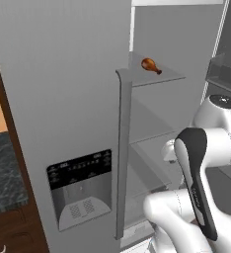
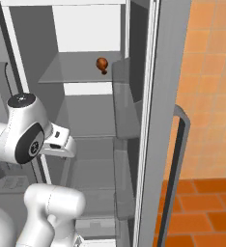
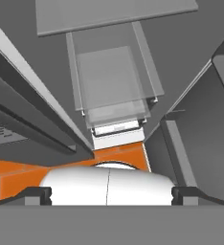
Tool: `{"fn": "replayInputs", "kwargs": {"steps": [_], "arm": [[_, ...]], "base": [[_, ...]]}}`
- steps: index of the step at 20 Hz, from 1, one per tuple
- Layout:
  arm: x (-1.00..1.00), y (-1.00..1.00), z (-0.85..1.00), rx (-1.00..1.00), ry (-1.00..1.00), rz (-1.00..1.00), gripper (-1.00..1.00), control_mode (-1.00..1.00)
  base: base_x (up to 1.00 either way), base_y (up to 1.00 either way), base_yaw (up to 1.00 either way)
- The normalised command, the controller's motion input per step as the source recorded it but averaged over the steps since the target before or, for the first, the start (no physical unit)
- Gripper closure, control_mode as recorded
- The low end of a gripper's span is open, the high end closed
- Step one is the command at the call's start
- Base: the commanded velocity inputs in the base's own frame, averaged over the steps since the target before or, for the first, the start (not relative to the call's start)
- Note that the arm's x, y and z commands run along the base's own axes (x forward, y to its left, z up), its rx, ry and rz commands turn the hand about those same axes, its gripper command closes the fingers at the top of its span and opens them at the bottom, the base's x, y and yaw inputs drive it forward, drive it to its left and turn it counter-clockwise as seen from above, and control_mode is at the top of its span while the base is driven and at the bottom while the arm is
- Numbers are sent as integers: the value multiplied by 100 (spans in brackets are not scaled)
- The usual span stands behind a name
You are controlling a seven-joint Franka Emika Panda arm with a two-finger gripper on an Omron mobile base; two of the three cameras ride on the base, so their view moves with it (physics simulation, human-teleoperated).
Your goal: Place one carrot and one chicken drumstick in each tupperware on the nearby counter, to pack two identical lunches.
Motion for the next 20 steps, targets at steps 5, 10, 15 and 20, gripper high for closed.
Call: {"fn": "replayInputs", "kwargs": {"steps": [5, 10, 15, 20], "arm": [[0, 0, 0, 0, 0, 0, -100, 100], [0, 0, 0, 0, 0, 0, -100, 100], [0, 8, 35, -12, -34, 13, -100, -100], [16, 1, 70, -18, -49, 10, -100, -100]], "base": [[7, -19, -17], [0, 0, 0], [0, 1, 2], [0, 0, 0]]}}
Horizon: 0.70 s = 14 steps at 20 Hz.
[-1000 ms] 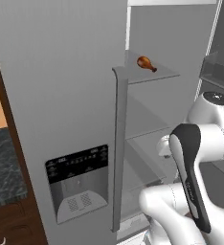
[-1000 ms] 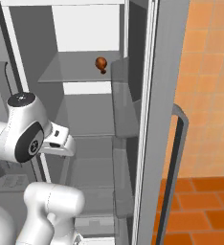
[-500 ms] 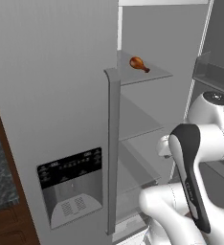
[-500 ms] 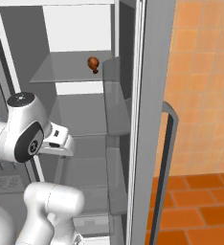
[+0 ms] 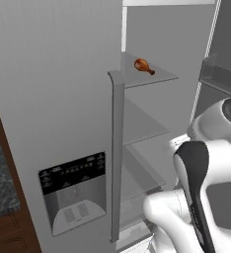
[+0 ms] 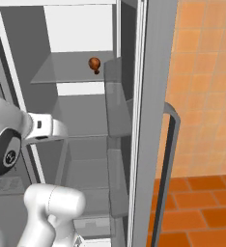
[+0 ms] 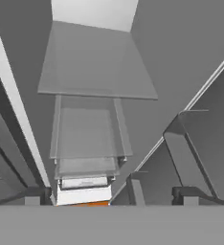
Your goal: Place one carrot and one chicken drumstick in each tupperware on the nearby counter, to pack two identical lunches.
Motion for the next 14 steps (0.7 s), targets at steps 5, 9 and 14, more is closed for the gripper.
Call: {"fn": "replayInputs", "kwargs": {"steps": [5, 9, 14], "arm": [[59, 1, 100, -3, -34, 1, -100, -100], [96, 0, 100, 0, -2, 0, -100, -100], [100, 0, 95, 10, 5, 0, -100, -100]], "base": [[0, 0, 0], [0, 0, 0], [0, 0, 0]]}}
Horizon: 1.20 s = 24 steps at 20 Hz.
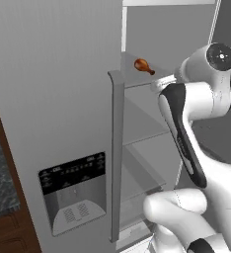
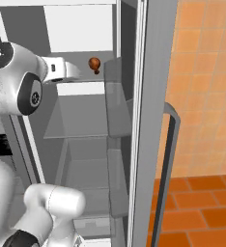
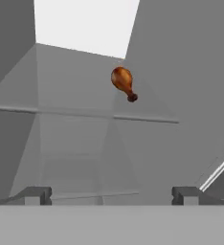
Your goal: Place one carrot and one chicken drumstick in each tupperware on the nearby counter, to pack two identical lunches.
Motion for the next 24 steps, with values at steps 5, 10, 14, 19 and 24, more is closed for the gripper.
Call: {"fn": "replayInputs", "kwargs": {"steps": [5, 10, 14, 19, 24], "arm": [[100, 0, 58, 10, 2, 1, -100, -100], [88, -2, -29, 0, 26, -1, -100, -100], [30, -6, -63, 0, -1, -1, -100, -100], [79, -3, -61, 0, -3, 0, -100, -100], [95, -8, -7, 0, -10, 0, -100, -100]], "base": [[0, 0, 0], [0, 0, 0], [0, 0, 0], [0, 0, 0], [0, 0, 0]]}}
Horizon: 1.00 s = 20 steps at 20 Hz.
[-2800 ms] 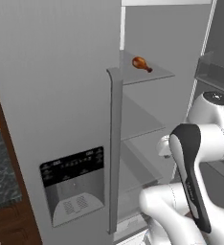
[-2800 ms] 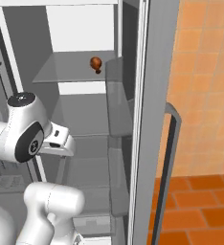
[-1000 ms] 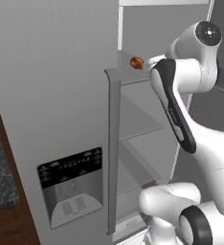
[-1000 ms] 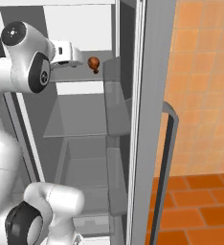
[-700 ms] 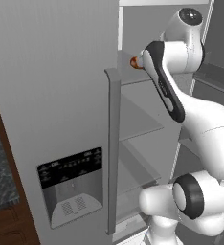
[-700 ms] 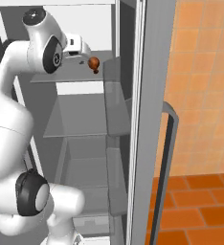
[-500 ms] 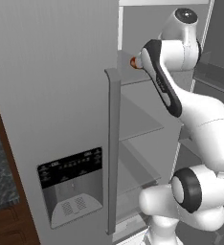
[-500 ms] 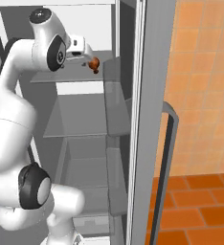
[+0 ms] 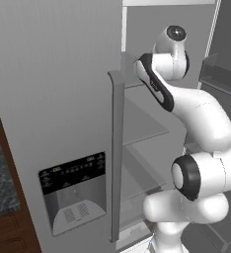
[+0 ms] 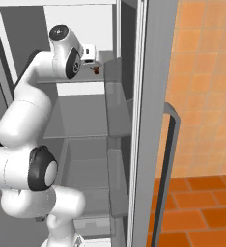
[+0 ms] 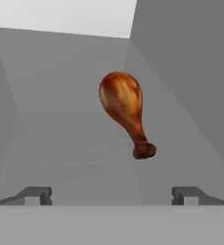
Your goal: Place one carrot and one chicken drumstick in each tupperware on the nearby counter, to pack two identical lunches.
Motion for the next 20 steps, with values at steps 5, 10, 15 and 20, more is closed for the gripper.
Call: {"fn": "replayInputs", "kwargs": {"steps": [5, 10, 15, 20], "arm": [[62, -3, 4, 0, -3, 0, -100, -100], [42, -31, -5, 2, 0, 0, -100, -100], [49, -9, -10, 2, 8, 0, -100, -100], [36, 0, -4, 0, 20, 0, -100, -100]], "base": [[0, 0, 0], [0, 0, 0], [0, 0, 0], [0, 0, 0]]}}
